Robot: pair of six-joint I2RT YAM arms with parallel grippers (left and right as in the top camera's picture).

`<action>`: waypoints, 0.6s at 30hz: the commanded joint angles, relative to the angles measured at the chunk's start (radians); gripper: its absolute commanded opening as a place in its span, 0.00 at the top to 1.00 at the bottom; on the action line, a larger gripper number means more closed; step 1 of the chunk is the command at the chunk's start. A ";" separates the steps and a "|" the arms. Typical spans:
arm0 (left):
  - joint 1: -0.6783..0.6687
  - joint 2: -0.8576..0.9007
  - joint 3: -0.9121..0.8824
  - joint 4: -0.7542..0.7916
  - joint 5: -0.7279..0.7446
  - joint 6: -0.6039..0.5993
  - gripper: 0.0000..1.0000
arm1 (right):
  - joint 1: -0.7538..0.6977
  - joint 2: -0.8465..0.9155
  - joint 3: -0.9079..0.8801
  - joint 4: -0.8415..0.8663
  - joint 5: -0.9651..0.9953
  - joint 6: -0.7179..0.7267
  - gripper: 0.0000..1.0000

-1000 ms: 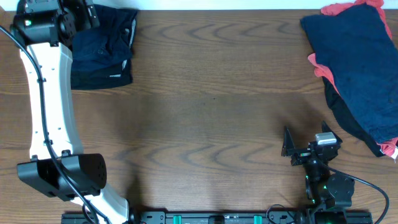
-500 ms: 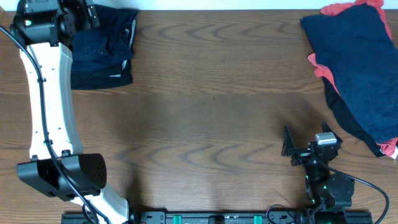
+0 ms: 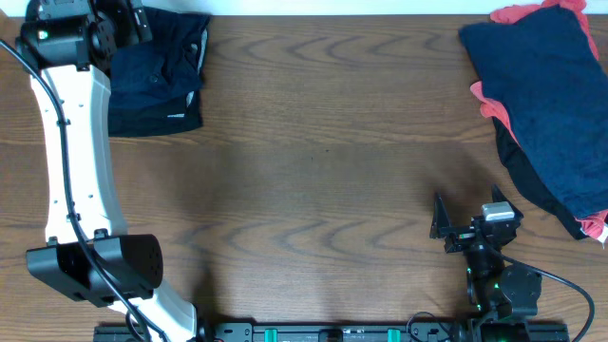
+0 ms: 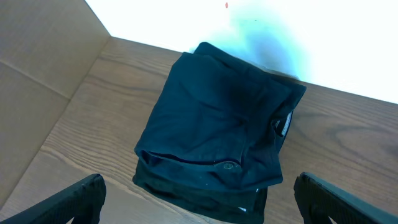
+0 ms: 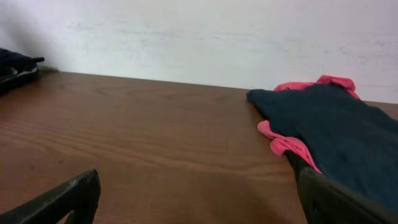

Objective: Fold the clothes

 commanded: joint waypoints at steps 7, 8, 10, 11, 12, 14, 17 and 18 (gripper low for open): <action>0.005 -0.040 0.003 -0.043 -0.001 -0.010 0.02 | 0.008 -0.008 -0.003 -0.003 0.010 0.017 0.01; 0.003 -0.057 0.002 -0.063 -0.001 -0.011 0.02 | 0.008 -0.008 -0.003 -0.004 0.010 0.017 0.01; -0.008 -0.086 0.002 -0.086 -0.001 -0.014 0.02 | 0.008 -0.008 -0.003 -0.004 0.010 0.017 0.01; -0.013 -0.102 0.002 -0.093 -0.001 -0.013 0.02 | 0.008 -0.008 -0.003 -0.004 0.010 0.017 0.01; -0.019 -0.119 0.002 -0.093 -0.001 -0.013 0.02 | 0.008 -0.008 -0.003 -0.004 0.010 0.017 0.01; -0.034 -0.160 0.000 -0.092 0.005 -0.013 0.02 | 0.008 -0.008 -0.003 -0.004 0.010 0.017 0.01; -0.046 -0.229 -0.034 -0.049 0.067 -0.013 0.02 | 0.008 -0.008 -0.003 -0.004 0.010 0.017 0.01; -0.046 -0.254 -0.056 -0.026 0.105 -0.013 0.02 | 0.008 -0.008 -0.003 -0.004 0.010 0.017 0.01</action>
